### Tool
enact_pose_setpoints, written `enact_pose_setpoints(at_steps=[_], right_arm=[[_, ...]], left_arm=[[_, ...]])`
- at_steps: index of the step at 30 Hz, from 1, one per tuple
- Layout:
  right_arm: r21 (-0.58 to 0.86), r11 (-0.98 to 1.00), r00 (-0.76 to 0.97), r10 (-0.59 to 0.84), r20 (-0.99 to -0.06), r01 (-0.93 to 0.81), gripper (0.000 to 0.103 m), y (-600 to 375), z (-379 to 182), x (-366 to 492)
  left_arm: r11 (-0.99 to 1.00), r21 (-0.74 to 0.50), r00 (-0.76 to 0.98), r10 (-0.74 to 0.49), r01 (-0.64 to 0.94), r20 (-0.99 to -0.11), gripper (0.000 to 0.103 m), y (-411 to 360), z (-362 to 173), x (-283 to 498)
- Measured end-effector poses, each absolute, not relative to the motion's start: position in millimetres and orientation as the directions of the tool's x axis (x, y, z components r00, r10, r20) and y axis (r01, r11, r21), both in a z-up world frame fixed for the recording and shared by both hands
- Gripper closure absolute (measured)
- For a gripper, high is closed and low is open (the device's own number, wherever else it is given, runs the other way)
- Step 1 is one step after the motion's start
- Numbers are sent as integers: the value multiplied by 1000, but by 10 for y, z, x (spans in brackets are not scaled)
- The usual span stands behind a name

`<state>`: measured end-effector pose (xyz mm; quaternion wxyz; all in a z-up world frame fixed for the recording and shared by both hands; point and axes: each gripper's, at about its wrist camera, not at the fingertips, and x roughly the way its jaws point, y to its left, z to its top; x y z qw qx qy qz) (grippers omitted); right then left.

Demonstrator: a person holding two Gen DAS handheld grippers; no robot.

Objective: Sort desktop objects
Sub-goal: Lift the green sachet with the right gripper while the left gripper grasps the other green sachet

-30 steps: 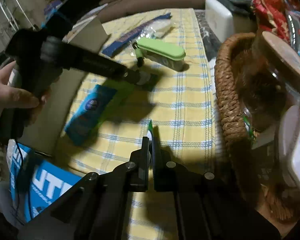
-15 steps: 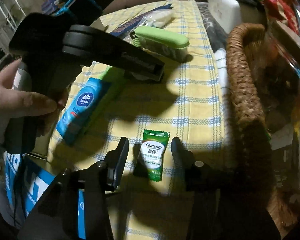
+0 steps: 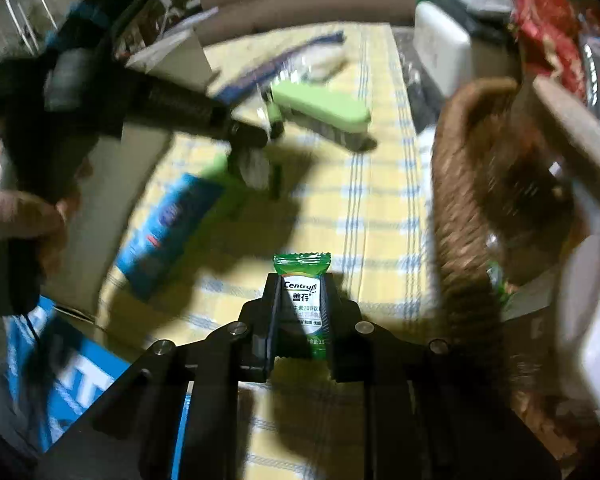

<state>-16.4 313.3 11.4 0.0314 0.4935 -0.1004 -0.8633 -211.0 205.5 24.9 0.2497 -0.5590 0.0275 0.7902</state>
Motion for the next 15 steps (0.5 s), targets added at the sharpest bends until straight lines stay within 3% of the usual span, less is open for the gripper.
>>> enact_pose_setpoints(at_steps=[6,9,15], right_arm=[[288,-956,-585,-208,-784,-46,85,3232,512,-165],[322,-944,-598,-216,-772,-74,85,3235,553,-162],[328,-943,-556,-240,-795,-61,85,3136,358,-148]], left_arm=[[-878,-261,-223,370,-400,-902,91,1873,346,-2009],[-898,-239,-229,338,-370,-913,63,1834,195,-2016],[-793,3,-259,195,-609,-946,55,2285,-31,-1892]])
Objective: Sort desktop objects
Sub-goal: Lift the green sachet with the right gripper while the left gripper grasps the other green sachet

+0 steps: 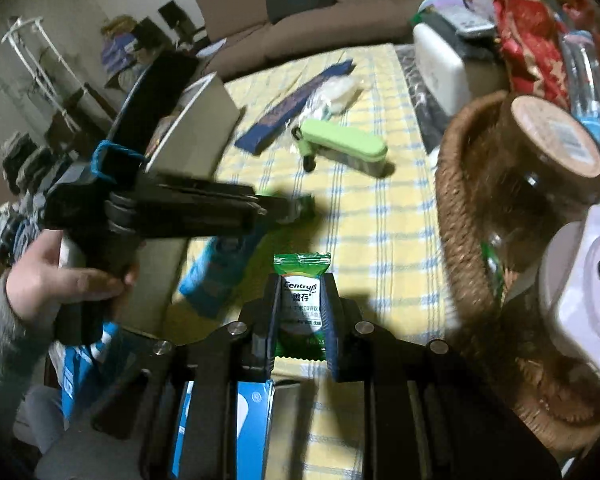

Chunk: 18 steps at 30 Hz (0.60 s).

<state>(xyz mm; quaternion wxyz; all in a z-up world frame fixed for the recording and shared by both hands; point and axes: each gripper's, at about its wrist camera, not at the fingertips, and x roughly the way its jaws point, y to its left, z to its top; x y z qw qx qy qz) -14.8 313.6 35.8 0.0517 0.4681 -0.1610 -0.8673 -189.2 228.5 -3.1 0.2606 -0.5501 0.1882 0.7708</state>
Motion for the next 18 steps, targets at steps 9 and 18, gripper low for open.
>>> enact_pose_setpoints(at_steps=[9,18], right_arm=[[336,-940,-544,-254,-800,-54,85,3271,288,-138],[356,-933,-551,-268,-790,-57,85,3285,285,-137]], left_arm=[[-737,34,-224,161,-675,-961,81,2410,-215,-2022],[-824,-146,-244,324,-547,-914,94,2133,90,-2103]])
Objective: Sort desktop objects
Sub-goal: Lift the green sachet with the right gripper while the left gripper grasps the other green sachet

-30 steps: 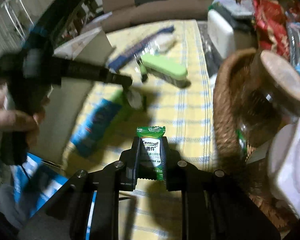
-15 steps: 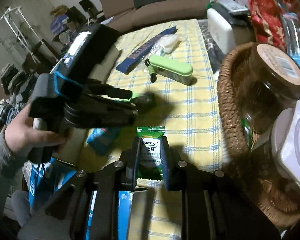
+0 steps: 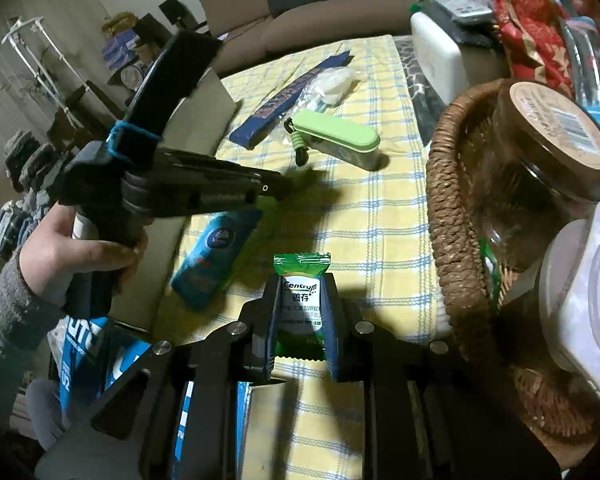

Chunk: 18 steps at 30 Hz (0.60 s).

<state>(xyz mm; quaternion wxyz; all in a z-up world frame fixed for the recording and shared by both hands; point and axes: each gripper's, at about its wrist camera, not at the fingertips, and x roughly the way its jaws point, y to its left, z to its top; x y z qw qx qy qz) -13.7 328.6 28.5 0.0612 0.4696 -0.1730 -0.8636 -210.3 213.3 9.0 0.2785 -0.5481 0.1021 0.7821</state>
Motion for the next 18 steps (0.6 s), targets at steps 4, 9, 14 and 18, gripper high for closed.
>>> enact_pose_setpoints(at_steps=[4,9,14,18], right_arm=[[374,-926,-565,-279,-776,-56,85,3269,327,-113],[402,-913,-582,-289,-760,-71,85,3227,372,-109],[391,-919,-574,-293,-765,-51,85,3152,374,-92],[391,-919,-558,-297,-775,-55,85,3204,316,-119]], left_arm=[[-830,-210,-234,372,-516,-898,94,1998,254,-2039],[-799,-114,-260,322,-590,-910,53,2111,262,-1926],[-781,-71,-224,264,-621,-938,44,2407,-24,-2094],[-772,-64,-210,251,-632,-945,49,2506,-288,-2170]])
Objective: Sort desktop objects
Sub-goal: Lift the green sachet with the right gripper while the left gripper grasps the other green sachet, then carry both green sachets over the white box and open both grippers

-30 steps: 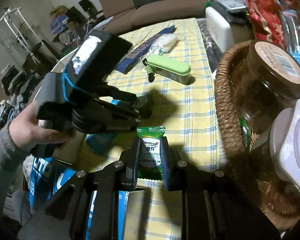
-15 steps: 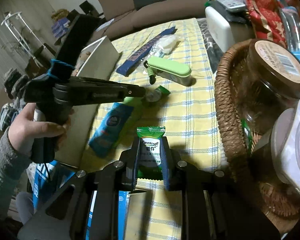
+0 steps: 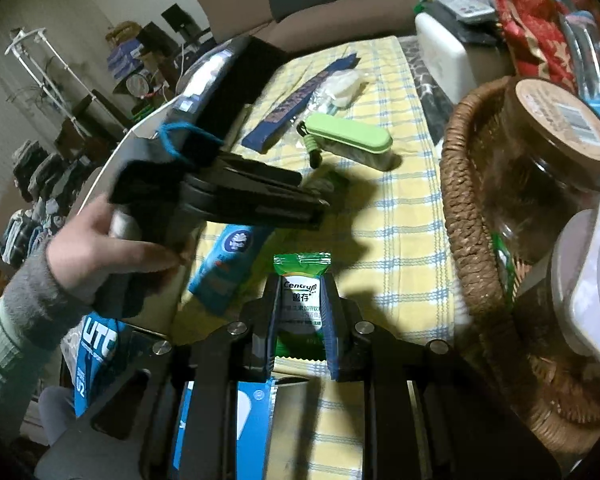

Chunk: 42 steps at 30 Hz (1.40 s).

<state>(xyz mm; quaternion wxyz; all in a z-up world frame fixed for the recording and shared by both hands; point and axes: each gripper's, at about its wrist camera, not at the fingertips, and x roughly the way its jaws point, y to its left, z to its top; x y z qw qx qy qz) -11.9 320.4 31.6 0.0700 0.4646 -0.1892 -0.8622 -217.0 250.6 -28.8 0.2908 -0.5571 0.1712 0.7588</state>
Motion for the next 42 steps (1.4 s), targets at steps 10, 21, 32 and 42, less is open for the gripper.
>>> enact_pose_setpoints(at_steps=[10,21,32,42], right_arm=[[386,-921,-562,-292,-774,-52,85,3222,322,-184],[283,-958,-608,-200,-768,-42,85,2883,788,-19],[119,-993,-585,-92,-806,-7,85,2078,1285,347],[219,-958,-536,-284,-795,183,85,1023,1648,205]], left_arm=[[-818,-136,-268,334,-559,-904,81,2296,-32,-2120],[-809,-266,-330,481,-524,-813,82,1402,920,-1359],[-824,-302,-379,505,-479,-776,82,495,1293,-651],[-877,-344,-468,473,-336,-747,81,-936,1484,-606]])
